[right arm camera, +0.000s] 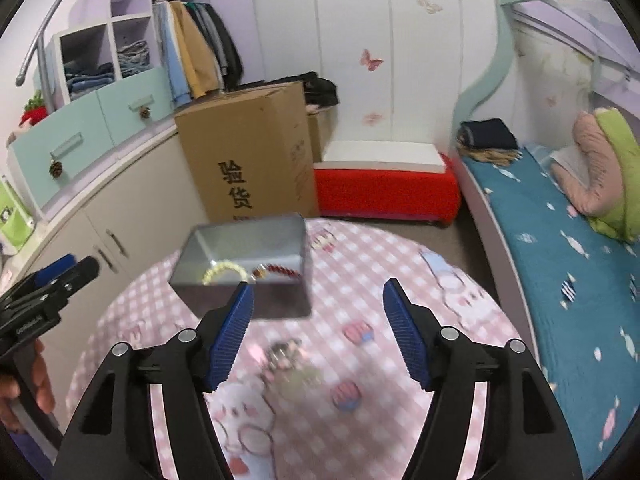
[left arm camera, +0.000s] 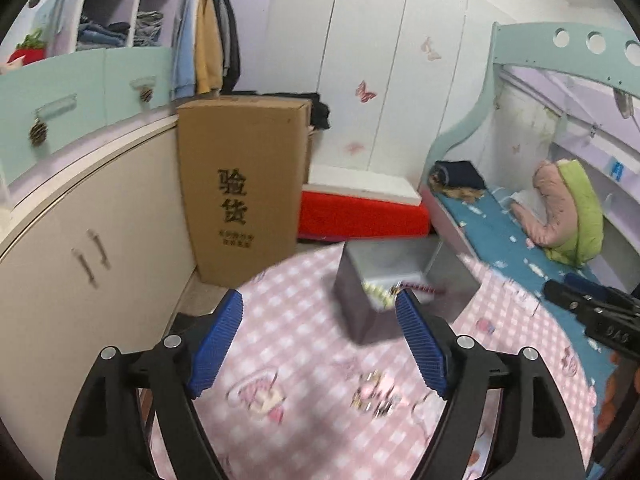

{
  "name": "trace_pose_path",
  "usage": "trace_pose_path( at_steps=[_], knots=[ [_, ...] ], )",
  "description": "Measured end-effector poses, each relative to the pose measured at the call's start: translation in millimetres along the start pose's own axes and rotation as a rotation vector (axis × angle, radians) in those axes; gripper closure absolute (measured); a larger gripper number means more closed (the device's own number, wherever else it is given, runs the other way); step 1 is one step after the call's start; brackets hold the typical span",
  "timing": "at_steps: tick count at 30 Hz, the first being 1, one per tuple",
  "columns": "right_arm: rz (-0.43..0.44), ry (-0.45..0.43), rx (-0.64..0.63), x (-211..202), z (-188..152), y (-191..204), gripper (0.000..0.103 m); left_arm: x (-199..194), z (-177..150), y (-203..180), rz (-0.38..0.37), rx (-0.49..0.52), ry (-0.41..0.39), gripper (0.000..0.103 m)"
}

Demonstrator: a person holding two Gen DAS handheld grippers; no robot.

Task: Organize jewelry
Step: 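Move the left tool back to the jewelry and grasp a pearl earring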

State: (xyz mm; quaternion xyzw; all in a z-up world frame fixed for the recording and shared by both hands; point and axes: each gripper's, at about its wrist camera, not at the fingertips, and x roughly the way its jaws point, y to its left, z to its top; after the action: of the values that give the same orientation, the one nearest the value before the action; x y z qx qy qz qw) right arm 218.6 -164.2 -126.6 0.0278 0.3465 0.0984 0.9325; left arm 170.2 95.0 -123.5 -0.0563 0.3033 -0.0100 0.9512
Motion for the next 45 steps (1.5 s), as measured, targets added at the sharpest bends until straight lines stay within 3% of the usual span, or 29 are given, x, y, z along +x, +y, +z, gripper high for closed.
trace_pose_path(
  at_steps=[8, 18, 21, 27, 31, 34, 45],
  knots=[
    [-0.009, 0.076, 0.034, 12, -43, -8, 0.037, 28, -48, -9, -0.009, 0.04, 0.15, 0.027],
    [0.014, 0.123, 0.03, 23, -63, -1, 0.037, 58, -67, -24, 0.03, 0.104, 0.222, 0.029],
    [0.023, 0.127, 0.027, 25, -64, 2, 0.037, 66, -69, -23, 0.018, 0.106, 0.251, 0.043],
    [0.039, 0.128, 0.02, 28, -62, 9, 0.037, 69, -71, -21, 0.002, 0.113, 0.264, 0.046],
    [0.052, 0.134, 0.011, 32, -64, 17, 0.037, 73, -74, -23, 0.02, 0.143, 0.276, 0.065],
    [0.064, 0.139, 0.0, 34, -65, 23, 0.037, 72, -71, -20, 0.02, 0.141, 0.272, 0.091],
    [0.133, 0.173, -0.089, 46, -75, 81, 0.037, 61, -70, 2, -0.043, 0.091, 0.267, 0.094]
  ],
)
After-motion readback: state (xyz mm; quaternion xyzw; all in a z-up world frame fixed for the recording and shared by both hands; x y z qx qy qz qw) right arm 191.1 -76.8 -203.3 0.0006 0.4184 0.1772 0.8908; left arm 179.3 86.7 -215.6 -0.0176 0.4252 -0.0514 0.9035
